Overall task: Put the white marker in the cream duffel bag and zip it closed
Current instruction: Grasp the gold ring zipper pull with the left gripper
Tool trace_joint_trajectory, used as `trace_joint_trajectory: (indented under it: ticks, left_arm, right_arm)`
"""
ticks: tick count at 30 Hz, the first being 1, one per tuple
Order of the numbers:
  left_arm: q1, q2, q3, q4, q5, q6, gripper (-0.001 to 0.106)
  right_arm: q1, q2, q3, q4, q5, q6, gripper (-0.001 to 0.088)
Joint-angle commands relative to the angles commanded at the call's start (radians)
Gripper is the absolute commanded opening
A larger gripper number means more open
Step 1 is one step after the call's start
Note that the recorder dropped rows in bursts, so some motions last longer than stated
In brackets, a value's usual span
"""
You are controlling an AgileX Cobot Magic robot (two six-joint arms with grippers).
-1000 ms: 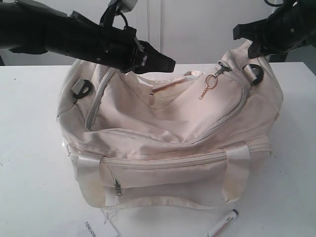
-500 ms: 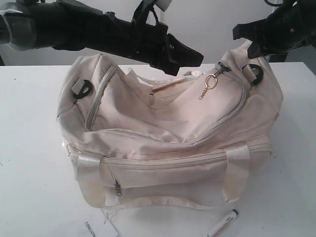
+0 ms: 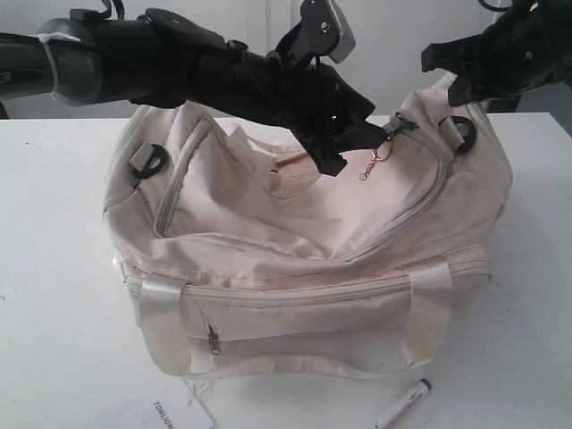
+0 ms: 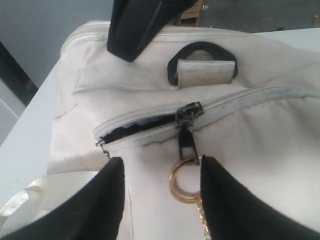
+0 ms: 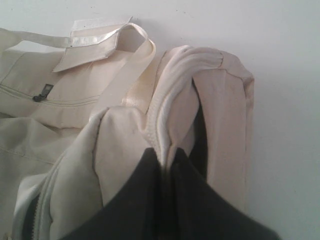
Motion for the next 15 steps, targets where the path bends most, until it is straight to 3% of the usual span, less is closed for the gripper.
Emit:
trace_joint_trajectory:
  ticks: [11,15]
  left_arm:
    - [0.000,0.041,0.000,0.003,0.040,0.000,0.052]
    - [0.000,0.041,0.000,0.003,0.044,0.000,0.048]
  right_arm:
    - [0.000,0.000,0.000,0.000,0.000,0.000,0.0000]
    - [0.000,0.000,0.000,0.000,0.000,0.000,0.0000]
